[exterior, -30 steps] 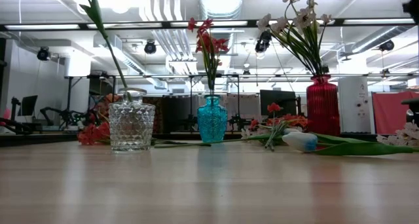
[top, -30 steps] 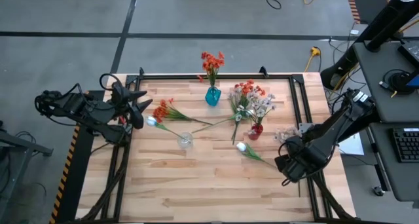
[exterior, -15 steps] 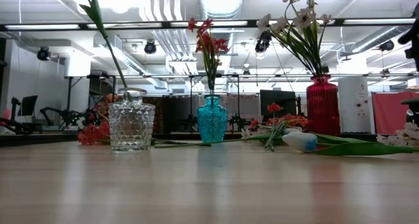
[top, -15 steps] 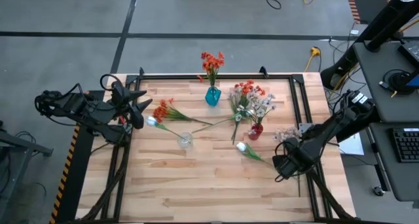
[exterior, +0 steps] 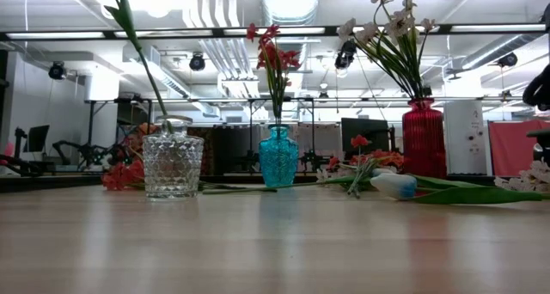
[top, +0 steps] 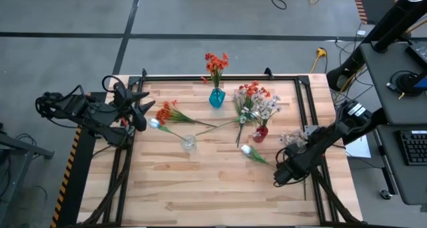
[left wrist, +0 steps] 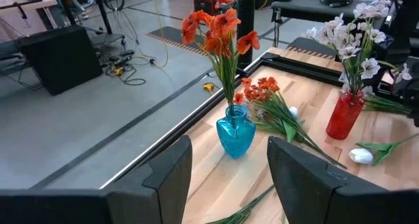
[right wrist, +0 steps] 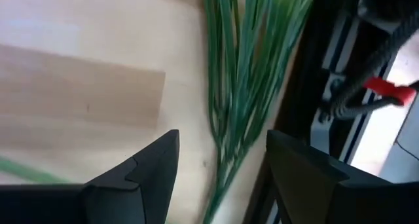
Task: Sort flowers into vase by color
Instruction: Put the bottom white flowers into the red vase
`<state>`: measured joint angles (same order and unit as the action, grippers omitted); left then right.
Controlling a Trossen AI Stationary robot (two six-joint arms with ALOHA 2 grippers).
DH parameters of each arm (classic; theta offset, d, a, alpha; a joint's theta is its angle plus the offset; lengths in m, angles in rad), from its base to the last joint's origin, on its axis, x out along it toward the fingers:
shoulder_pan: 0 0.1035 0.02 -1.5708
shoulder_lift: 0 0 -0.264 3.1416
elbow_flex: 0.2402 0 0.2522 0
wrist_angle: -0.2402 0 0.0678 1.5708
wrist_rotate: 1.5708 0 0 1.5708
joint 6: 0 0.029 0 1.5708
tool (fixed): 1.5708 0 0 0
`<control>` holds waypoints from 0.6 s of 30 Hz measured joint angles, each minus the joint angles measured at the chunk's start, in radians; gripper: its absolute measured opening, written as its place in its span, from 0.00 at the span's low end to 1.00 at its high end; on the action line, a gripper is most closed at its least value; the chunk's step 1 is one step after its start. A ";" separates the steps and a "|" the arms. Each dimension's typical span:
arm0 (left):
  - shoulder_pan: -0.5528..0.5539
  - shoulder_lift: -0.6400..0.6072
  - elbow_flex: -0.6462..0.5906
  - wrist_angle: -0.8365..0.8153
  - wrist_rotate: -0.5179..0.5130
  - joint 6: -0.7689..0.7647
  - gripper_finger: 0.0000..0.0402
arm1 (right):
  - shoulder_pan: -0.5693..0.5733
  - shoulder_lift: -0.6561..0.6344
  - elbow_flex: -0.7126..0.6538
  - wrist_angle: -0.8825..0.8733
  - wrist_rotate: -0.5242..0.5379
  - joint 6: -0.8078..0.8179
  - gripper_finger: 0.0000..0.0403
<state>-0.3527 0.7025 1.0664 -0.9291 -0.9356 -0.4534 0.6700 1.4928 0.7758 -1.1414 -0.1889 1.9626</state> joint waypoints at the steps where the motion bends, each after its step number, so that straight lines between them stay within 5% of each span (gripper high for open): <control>1: 0.000 0.000 0.000 -0.002 0.000 0.000 0.45 | -0.002 0.004 -0.009 0.003 0.006 -0.001 0.54; 18: 0.000 0.008 0.000 -0.014 0.002 0.000 0.45 | -0.029 -0.001 -0.104 0.067 0.116 0.007 0.36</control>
<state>-0.3527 0.7107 1.0664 -0.9432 -0.9333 -0.4534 0.6407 1.4921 0.6713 -1.0749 -0.0725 1.9701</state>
